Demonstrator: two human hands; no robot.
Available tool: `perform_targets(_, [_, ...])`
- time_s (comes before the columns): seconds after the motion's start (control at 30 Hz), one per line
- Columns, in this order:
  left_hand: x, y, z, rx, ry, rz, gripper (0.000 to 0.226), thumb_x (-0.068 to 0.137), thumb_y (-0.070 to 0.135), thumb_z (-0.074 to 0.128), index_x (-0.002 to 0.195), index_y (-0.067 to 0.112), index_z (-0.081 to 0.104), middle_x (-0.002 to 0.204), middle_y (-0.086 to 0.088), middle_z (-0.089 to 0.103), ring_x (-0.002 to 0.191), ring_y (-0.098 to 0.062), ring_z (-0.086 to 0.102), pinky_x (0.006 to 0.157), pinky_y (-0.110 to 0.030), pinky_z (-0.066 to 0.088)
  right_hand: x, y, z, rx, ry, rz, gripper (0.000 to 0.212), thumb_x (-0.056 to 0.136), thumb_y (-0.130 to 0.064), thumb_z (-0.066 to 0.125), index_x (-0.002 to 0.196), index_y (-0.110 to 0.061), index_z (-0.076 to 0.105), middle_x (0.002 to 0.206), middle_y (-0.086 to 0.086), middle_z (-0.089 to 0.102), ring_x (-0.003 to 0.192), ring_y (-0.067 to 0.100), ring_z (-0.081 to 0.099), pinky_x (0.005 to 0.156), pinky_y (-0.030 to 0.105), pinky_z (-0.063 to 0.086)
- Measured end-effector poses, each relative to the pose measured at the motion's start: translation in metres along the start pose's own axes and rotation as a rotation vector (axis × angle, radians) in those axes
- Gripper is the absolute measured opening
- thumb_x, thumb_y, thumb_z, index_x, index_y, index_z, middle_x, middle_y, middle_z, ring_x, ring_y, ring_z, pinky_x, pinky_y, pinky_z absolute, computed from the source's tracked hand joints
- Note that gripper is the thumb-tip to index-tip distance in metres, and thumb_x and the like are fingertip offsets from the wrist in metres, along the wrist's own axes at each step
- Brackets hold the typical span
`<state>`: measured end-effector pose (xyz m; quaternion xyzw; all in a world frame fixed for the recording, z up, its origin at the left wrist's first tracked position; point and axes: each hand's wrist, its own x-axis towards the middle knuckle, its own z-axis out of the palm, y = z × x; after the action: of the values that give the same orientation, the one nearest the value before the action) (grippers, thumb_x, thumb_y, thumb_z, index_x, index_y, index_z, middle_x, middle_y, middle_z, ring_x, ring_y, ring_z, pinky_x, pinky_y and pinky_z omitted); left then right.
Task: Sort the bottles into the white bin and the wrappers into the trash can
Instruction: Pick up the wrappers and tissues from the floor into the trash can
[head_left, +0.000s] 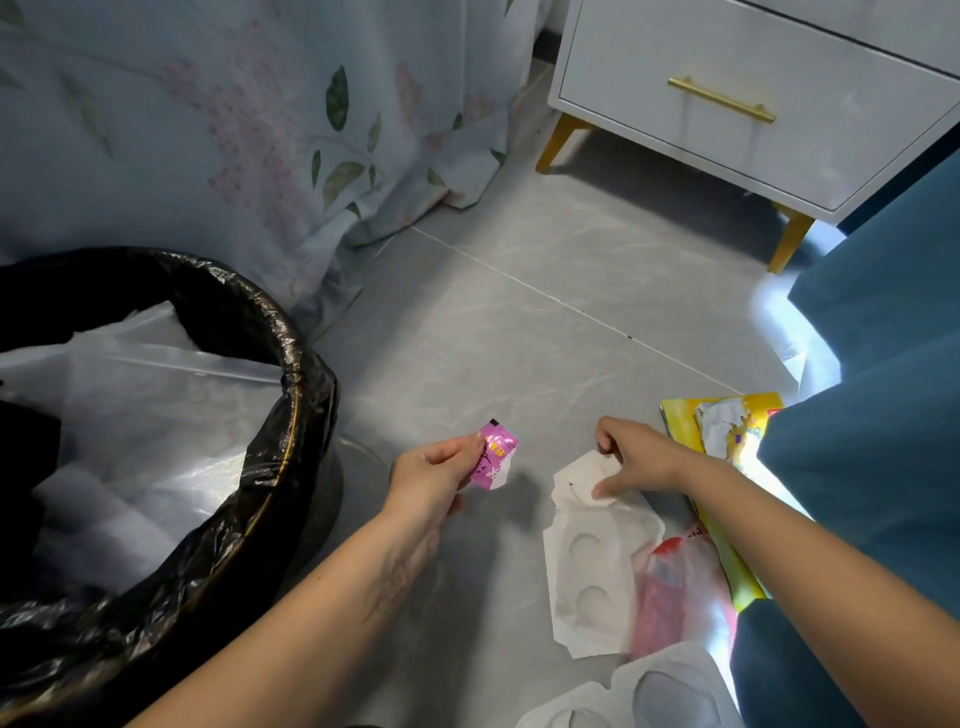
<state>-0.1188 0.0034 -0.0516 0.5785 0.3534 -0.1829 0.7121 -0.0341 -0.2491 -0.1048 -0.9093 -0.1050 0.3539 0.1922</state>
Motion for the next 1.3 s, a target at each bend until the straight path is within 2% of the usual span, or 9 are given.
perform_targets(0.13, [-0.001, 0.0, -0.001, -0.019, -0.031, -0.009, 0.016, 0.086, 0.031, 0.068, 0.094, 0.018, 0.072, 0.076, 0.004, 0.07, 0.062, -0.003, 0.058, 0.053, -0.016, 0.04, 0.004, -0.009, -0.005, 0.318, 0.121, 0.052, 0.053, 0.058, -0.01, 0.089, 0.089, -0.022, 0.048, 0.077, 0.001, 0.062, 0.062, 0.011, 0.053, 0.068, 0.025, 0.046])
perform_targets(0.33, [-0.001, 0.0, 0.002, -0.043, -0.06, -0.001, 0.01, 0.088, 0.03, 0.065, 0.087, 0.021, 0.068, 0.077, 0.006, 0.069, 0.067, -0.002, 0.06, 0.059, -0.018, 0.043, 0.007, -0.018, -0.02, 0.641, 0.108, 0.127, 0.052, 0.066, 0.001, 0.082, 0.112, -0.014, 0.06, 0.101, 0.014, 0.07, 0.08, 0.019, 0.067, 0.081, 0.034, 0.055])
perform_targets(0.53, [-0.001, 0.003, 0.008, -0.03, -0.091, 0.086, 0.012, 0.089, 0.028, 0.064, 0.082, 0.021, 0.07, 0.076, 0.006, 0.067, 0.07, -0.001, 0.06, 0.075, -0.022, 0.045, -0.007, -0.047, -0.04, 0.895, 0.321, 0.02, 0.029, 0.077, 0.005, 0.071, 0.104, -0.005, 0.066, 0.06, -0.009, 0.069, 0.06, 0.001, 0.066, 0.064, 0.015, 0.056])
perform_targets(0.63, [-0.002, 0.011, 0.015, -0.05, -0.102, 0.118, 0.011, 0.089, 0.026, 0.063, 0.082, 0.02, 0.068, 0.072, 0.01, 0.067, 0.058, 0.009, 0.059, 0.068, -0.018, 0.043, -0.017, -0.073, -0.041, 1.023, 0.325, -0.052, 0.019, 0.08, 0.001, 0.069, 0.091, -0.015, 0.067, 0.077, -0.004, 0.07, 0.069, 0.005, 0.065, 0.062, 0.016, 0.055])
perform_targets(0.87, [-0.005, 0.02, 0.012, -0.046, -0.062, 0.3, 0.012, 0.082, 0.018, 0.072, 0.089, 0.015, 0.062, 0.075, -0.003, 0.071, 0.057, -0.008, 0.061, 0.046, -0.011, 0.042, -0.033, -0.112, -0.029, 1.337, 0.36, -0.081, 0.015, 0.084, -0.002, 0.064, 0.089, -0.016, 0.064, 0.075, -0.004, 0.068, 0.066, 0.004, 0.066, 0.062, 0.02, 0.057])
perform_targets(0.93, [-0.007, 0.017, 0.008, -0.072, -0.067, 0.261, 0.026, 0.081, 0.02, 0.073, 0.1, 0.016, 0.056, 0.076, -0.003, 0.074, 0.06, -0.011, 0.066, 0.053, -0.018, 0.049, -0.041, -0.109, -0.024, 1.359, 0.381, -0.043, 0.01, 0.087, -0.006, 0.063, 0.092, -0.015, 0.064, 0.079, -0.002, 0.07, 0.066, 0.007, 0.066, 0.062, 0.022, 0.057])
perform_targets(1.07, [-0.003, 0.011, 0.0, -0.154, -0.053, 0.16, 0.047, 0.08, 0.021, 0.075, 0.121, 0.012, 0.055, 0.099, -0.01, 0.075, 0.09, -0.027, 0.071, 0.088, -0.047, 0.054, -0.057, -0.073, 0.011, 0.951, 0.482, 0.14, 0.021, 0.079, -0.012, 0.073, 0.096, -0.022, 0.064, 0.101, 0.003, 0.068, 0.082, 0.015, 0.063, 0.072, 0.026, 0.055])
perform_targets(1.2, [-0.001, 0.005, -0.004, -0.193, -0.047, 0.075, 0.021, 0.086, 0.021, 0.067, 0.097, 0.004, 0.072, 0.094, -0.014, 0.074, 0.084, -0.028, 0.067, 0.084, -0.043, 0.052, -0.078, -0.041, 0.065, 0.355, 0.207, 0.379, 0.077, 0.063, -0.038, 0.084, 0.129, -0.018, 0.049, 0.124, 0.001, 0.055, 0.114, 0.018, 0.054, 0.091, 0.027, 0.044])
perform_targets(1.3, [0.001, 0.002, -0.006, -0.269, -0.023, 0.018, 0.025, 0.087, 0.02, 0.065, 0.103, 0.002, 0.069, 0.097, -0.014, 0.072, 0.08, -0.025, 0.066, 0.075, -0.033, 0.054, -0.082, -0.044, 0.099, 0.256, 0.251, 0.349, 0.086, 0.06, -0.047, 0.082, 0.132, -0.021, 0.044, 0.125, 0.001, 0.05, 0.116, 0.019, 0.051, 0.097, 0.029, 0.042])
